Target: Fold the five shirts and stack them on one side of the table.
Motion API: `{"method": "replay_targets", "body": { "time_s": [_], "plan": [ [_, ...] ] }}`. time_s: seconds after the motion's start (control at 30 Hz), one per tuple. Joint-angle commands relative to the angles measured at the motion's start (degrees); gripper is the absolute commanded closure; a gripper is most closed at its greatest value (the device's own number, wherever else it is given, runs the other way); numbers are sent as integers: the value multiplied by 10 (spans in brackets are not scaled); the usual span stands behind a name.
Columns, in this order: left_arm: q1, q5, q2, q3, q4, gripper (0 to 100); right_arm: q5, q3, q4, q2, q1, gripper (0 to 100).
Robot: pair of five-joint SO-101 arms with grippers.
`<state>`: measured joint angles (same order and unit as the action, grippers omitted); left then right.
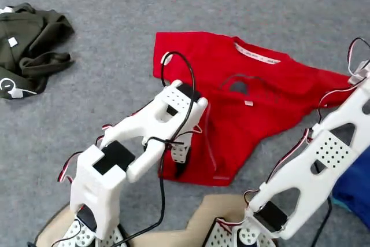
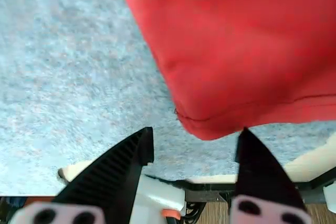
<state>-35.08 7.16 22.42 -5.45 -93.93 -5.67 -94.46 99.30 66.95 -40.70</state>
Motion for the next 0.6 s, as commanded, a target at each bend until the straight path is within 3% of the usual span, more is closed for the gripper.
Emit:
{"method": "replay_targets", "body": {
  "time_s": [0.0, 0.43, 0.57],
  "plan": [
    [-4, 4, -2, -14, 25, 778, 2, -5, -10, -4, -4, 993],
    [-4, 8, -2, -93, 111, 783, 2, -5, -30, -4, -3, 993],
    [-4, 39, -2, -92, 130, 799, 4, -5, -30, -7, -3, 991]
  ]
}}
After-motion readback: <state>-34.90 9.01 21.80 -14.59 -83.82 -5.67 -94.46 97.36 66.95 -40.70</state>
